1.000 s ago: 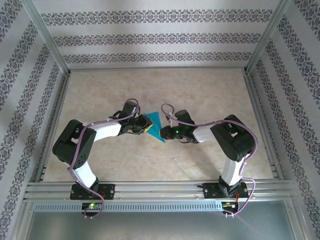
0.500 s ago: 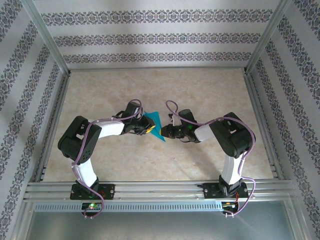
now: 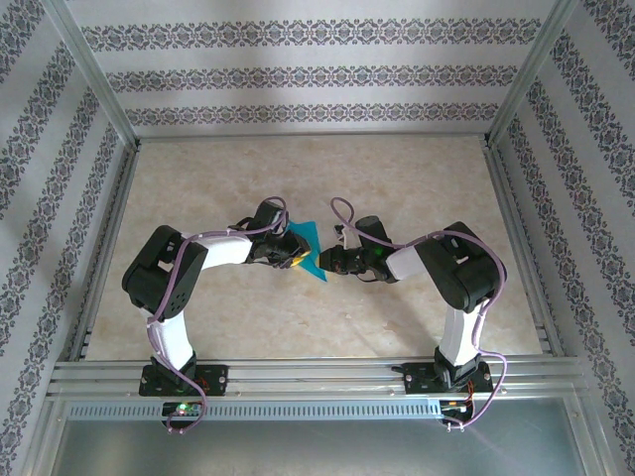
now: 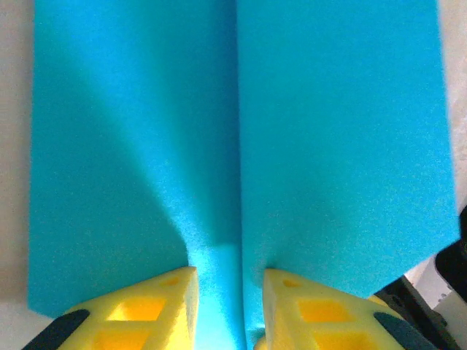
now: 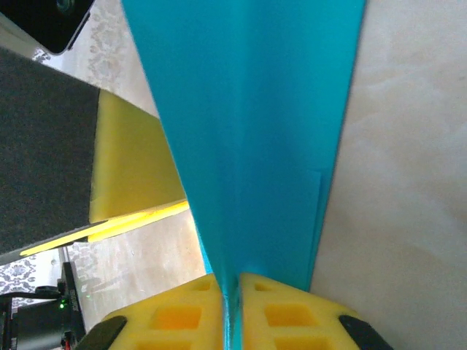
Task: Fold a paper plane with a square sheet of paper (pick it up from the middle)
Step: Fourth fold the wing at the center of the table.
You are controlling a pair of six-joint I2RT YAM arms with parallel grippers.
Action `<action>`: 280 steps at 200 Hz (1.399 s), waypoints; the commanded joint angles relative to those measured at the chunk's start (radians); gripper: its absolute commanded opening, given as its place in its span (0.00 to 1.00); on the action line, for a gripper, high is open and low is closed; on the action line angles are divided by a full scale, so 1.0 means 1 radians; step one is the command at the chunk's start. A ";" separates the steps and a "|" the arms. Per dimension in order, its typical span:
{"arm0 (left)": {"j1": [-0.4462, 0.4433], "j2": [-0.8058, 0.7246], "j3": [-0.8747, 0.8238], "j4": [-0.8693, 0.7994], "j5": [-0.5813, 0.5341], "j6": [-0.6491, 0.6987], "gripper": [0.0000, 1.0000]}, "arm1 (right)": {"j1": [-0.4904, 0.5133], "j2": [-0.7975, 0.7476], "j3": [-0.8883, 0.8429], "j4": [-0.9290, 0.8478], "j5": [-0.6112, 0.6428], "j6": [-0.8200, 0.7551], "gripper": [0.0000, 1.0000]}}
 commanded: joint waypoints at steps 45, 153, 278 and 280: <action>-0.017 -0.005 0.030 -0.080 -0.035 0.044 0.30 | -0.022 0.058 -0.019 -0.016 0.017 0.034 0.10; 0.000 -0.061 -0.038 0.269 0.070 0.063 0.16 | -0.037 0.095 0.013 -0.117 0.015 0.072 0.10; 0.046 -0.035 -0.090 0.354 0.120 0.088 0.09 | -0.050 0.123 0.052 -0.233 0.023 0.101 0.10; 0.046 -0.034 -0.090 0.357 0.122 0.086 0.09 | -0.050 0.123 0.052 -0.233 0.022 0.101 0.10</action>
